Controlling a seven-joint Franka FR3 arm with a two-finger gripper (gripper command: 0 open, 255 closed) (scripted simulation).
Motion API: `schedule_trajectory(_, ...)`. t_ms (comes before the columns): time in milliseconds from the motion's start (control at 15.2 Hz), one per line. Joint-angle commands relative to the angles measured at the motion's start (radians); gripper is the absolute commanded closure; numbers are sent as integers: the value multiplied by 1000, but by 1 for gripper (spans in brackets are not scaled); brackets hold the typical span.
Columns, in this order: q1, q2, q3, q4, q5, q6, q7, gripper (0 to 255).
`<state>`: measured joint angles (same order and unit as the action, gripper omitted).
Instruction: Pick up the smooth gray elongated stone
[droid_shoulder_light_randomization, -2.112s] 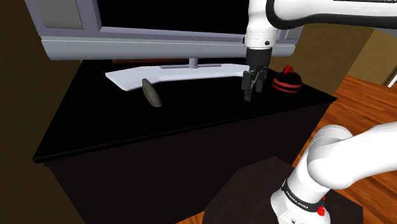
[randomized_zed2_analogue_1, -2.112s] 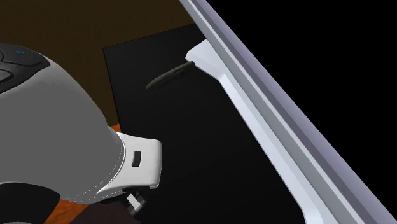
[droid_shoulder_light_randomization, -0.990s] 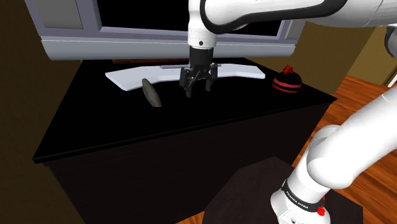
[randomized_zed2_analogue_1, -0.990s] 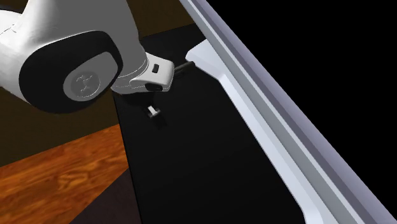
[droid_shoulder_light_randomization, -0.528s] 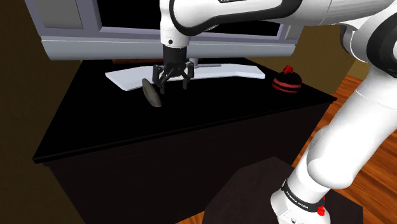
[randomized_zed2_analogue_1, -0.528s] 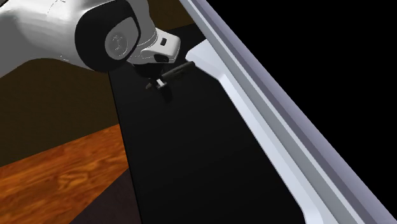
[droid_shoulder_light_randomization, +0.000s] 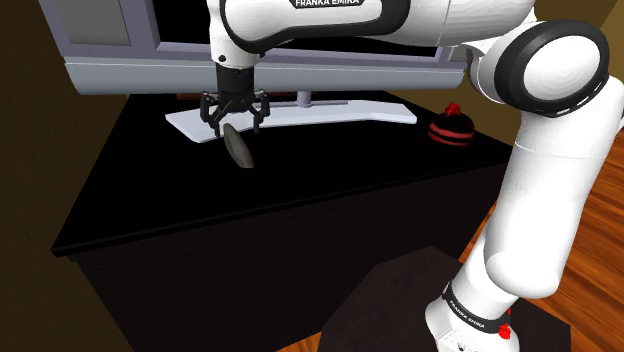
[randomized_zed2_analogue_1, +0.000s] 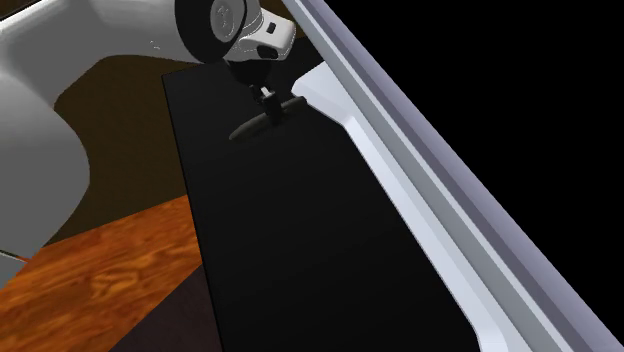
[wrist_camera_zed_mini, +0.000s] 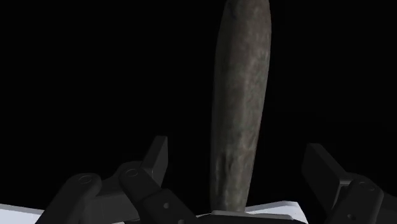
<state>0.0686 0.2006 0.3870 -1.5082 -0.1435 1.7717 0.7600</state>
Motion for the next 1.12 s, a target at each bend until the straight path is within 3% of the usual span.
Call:
schedule_trajectory(0,3,13,-1,-5,-8,21,11,0)
schedule_trajectory(462,-1,10,-3,-84,-9,97,16,0)
schedule_trajectory(528,0,11,-3,-81,-9,94,16,255)
schedule_trajectory(1056,0,11,-2,-83,-9,96,17,255)
